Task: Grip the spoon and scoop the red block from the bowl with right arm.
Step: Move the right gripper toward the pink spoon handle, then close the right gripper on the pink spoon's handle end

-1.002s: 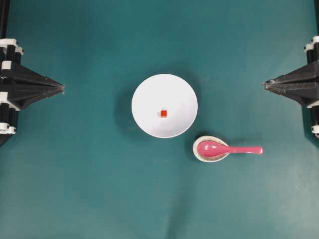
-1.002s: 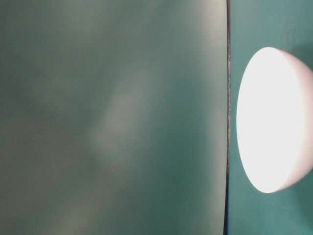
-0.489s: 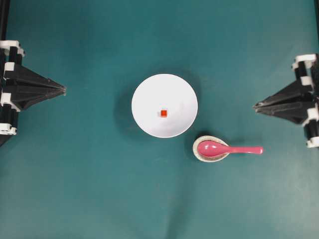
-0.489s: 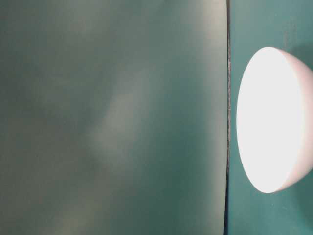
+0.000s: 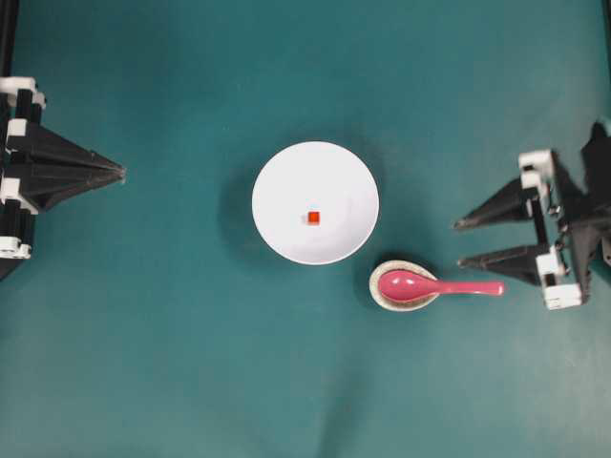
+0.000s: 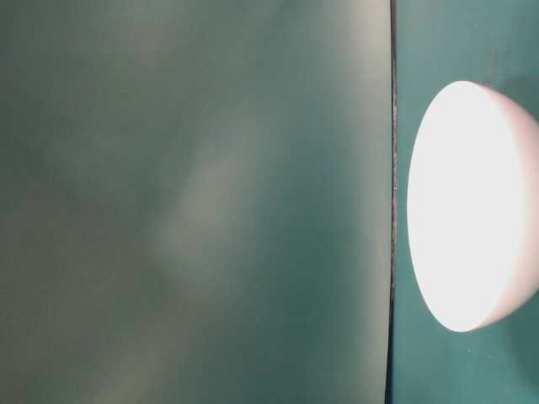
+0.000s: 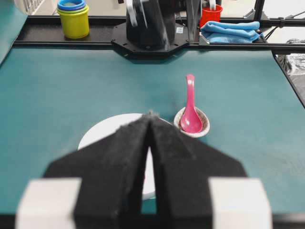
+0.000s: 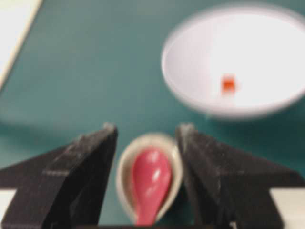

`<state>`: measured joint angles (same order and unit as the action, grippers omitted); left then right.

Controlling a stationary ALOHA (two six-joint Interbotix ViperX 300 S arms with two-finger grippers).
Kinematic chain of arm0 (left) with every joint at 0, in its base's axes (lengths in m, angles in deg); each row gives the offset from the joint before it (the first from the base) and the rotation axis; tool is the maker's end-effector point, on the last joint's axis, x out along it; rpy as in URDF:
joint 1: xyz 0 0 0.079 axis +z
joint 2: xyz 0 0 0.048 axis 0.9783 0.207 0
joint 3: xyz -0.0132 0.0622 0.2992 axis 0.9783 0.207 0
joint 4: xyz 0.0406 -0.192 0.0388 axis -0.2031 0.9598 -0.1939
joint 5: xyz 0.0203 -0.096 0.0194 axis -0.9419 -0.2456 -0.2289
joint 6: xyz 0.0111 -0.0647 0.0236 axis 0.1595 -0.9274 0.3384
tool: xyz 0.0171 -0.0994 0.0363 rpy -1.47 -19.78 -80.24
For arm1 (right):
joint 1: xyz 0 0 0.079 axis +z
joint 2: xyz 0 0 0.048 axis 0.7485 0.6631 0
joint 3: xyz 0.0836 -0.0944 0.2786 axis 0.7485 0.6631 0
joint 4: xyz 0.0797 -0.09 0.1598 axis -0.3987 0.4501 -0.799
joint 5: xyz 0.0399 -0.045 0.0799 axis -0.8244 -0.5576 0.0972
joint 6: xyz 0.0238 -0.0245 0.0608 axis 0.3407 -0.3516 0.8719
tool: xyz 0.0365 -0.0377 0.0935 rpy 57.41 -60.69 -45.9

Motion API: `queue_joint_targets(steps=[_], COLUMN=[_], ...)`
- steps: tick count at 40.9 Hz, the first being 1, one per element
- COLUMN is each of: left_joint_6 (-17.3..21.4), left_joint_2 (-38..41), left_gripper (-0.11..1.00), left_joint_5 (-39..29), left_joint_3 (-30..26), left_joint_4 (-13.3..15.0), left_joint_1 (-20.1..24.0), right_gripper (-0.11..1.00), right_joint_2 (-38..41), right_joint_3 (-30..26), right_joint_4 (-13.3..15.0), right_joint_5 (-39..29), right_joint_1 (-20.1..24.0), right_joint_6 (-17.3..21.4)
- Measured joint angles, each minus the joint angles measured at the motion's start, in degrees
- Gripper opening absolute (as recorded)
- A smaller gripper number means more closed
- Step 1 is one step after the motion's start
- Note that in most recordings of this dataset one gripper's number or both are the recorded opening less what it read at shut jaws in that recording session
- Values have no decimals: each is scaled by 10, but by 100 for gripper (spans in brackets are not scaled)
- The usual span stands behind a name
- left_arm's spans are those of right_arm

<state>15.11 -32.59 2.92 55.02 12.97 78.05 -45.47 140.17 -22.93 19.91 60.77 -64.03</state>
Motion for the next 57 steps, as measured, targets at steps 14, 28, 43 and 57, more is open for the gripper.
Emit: queue_joint_targets(steps=[14,28,43,57], left_joint_6=[0,0,0,0], left_joint_2=[-2,-2,-2,-2], left_gripper=[0,0,0,0], left_joint_5=[-13,-15,-25,-30], left_joint_3=[0,0,0,0], left_joint_4=[0,0,0,0], left_joint_1=[1,0,1,0], right_gripper=[58,58,58,52], right_joint_2=[171,288,332,335], right_joint_3=[49,41,39,39], right_joint_4=[-210,-323,-327,-328], right_joint_5=[231,293,311,314], right_joint_1=[174,280,294,294], right_joint_6=[-1,-2,-3,-7])
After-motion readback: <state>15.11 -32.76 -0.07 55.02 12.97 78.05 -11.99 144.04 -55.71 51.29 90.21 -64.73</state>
